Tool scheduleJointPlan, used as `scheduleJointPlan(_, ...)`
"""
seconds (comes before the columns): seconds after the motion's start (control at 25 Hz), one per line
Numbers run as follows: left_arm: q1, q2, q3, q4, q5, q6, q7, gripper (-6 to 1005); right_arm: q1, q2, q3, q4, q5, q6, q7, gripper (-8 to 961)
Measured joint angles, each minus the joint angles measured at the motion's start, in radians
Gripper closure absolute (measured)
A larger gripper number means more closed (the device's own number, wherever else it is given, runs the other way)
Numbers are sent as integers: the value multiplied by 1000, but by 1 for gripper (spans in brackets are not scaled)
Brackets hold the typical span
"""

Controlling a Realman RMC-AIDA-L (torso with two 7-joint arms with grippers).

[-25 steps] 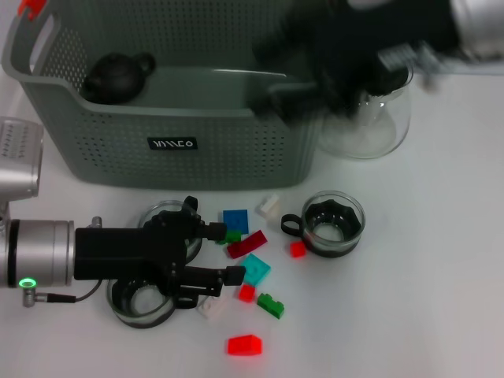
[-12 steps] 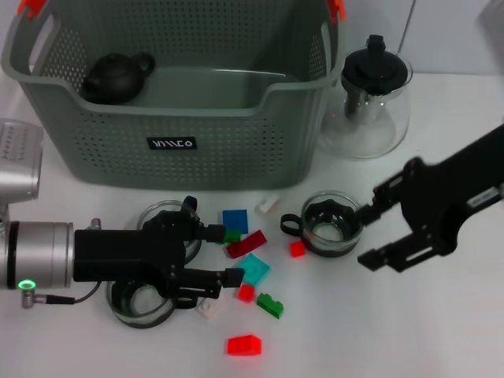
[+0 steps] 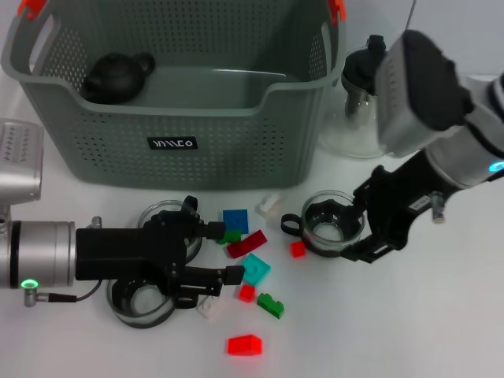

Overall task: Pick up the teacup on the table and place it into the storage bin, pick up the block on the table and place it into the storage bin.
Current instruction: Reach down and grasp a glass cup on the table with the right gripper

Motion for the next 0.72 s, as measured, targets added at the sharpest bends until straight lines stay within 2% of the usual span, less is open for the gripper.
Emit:
scheduleJointPlan(0.32, 1, -1, -1, -10, -1, -8, 3, 170, 31, 2, -142, 63, -9, 121, 28, 325)
scheduleJointPlan(0.72, -1, -1, -2, -11, -1, -9, 5, 171, 36, 5, -281, 85, -42, 221, 73, 326)
